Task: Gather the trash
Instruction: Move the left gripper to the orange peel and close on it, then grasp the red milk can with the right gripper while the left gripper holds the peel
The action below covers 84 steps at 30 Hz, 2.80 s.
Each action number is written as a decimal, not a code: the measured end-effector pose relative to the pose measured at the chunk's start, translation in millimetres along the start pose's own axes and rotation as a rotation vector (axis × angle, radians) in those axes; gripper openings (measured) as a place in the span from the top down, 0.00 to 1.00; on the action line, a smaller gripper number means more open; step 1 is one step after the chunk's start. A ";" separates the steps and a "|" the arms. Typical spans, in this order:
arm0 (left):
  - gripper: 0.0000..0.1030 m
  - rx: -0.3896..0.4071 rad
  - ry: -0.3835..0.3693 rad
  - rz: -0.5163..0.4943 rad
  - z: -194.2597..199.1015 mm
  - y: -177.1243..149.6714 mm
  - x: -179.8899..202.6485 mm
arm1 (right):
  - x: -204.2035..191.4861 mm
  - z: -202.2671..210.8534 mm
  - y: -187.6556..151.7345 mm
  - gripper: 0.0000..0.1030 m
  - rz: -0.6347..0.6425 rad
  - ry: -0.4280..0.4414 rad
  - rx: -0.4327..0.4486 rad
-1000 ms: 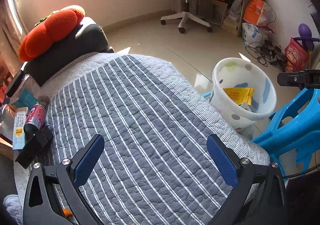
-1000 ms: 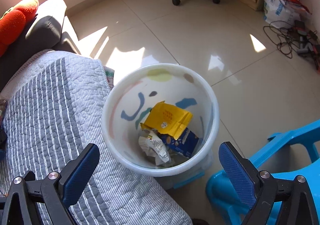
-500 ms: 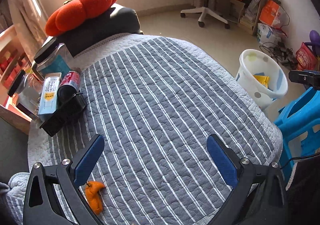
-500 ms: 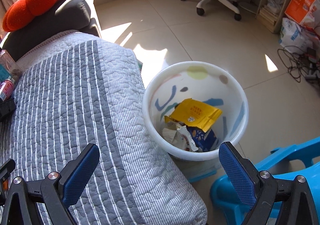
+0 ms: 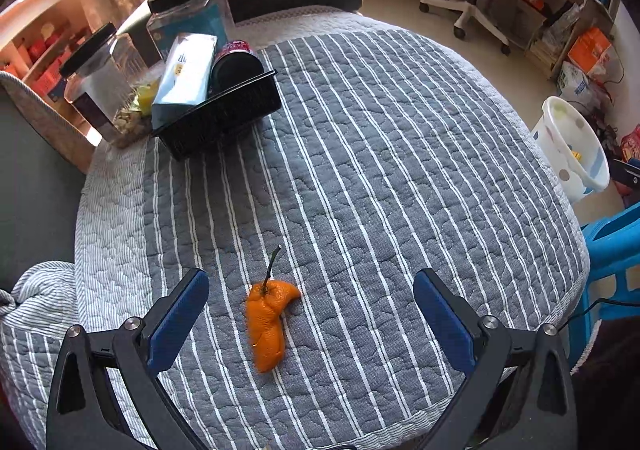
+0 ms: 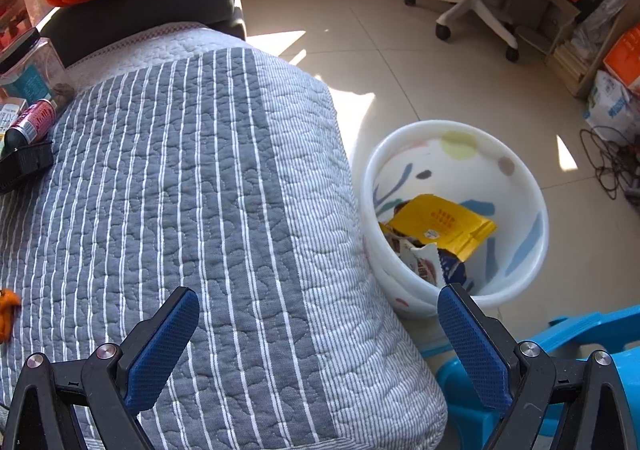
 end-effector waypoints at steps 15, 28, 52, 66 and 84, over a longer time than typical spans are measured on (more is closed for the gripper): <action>0.08 -0.159 -0.029 0.191 -35.3 -37.6 -46.3 | -43.9 -13.7 -11.8 0.04 0.087 0.015 -0.044; 0.81 -0.182 -0.109 0.191 -52.3 -38.6 -44.2 | -64.6 -16.8 -8.6 0.04 0.100 0.038 -0.057; 0.81 0.156 -0.022 0.281 55.9 58.4 -165.2 | -309.2 -66.1 118.1 0.10 0.116 0.368 -0.062; 0.82 0.140 -0.032 0.329 47.5 55.5 -189.5 | -369.3 -131.7 128.7 0.32 0.015 0.466 -0.177; 0.82 0.177 -0.034 0.228 51.1 60.1 -146.0 | -310.0 -66.0 118.2 0.46 0.083 0.474 -0.075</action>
Point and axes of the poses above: each gripper's, at about its wrist camera, not at the fingertips, and z roughly against the way its jaws point, x to its right, y to its top, the point moved 9 cm from there along -z, roughly the way its jaws point, and after that the axes turned 3 degrees about x, right-handed, at the moved point
